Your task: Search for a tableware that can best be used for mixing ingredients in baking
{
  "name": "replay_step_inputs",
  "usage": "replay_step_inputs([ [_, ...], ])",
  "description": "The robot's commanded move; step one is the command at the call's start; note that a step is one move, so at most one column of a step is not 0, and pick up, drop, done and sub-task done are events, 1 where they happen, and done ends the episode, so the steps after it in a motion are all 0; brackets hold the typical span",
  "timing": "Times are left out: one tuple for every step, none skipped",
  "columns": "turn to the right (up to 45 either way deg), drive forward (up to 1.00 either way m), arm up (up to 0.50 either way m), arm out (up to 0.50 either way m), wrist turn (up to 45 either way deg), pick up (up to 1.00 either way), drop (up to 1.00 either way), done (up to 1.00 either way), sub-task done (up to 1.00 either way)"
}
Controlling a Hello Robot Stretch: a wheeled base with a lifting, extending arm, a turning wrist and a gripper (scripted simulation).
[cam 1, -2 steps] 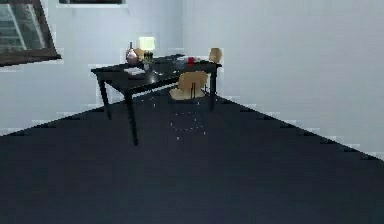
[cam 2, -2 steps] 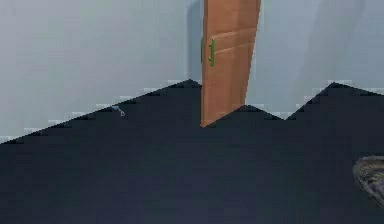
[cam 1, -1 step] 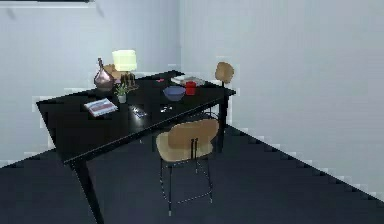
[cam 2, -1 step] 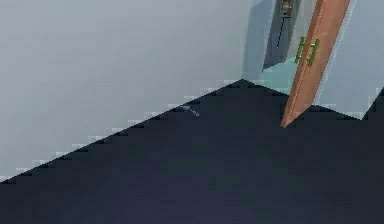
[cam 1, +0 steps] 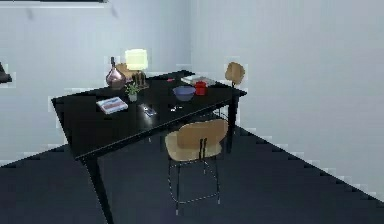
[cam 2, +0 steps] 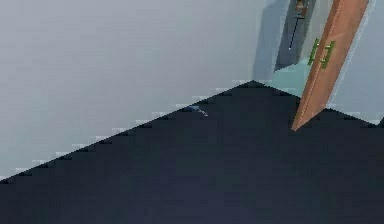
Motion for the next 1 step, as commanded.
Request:
replay_step_inputs([
  [0.0, 0.3, 0.0, 0.0, 0.0, 0.0, 0.0, 0.0, 0.0],
])
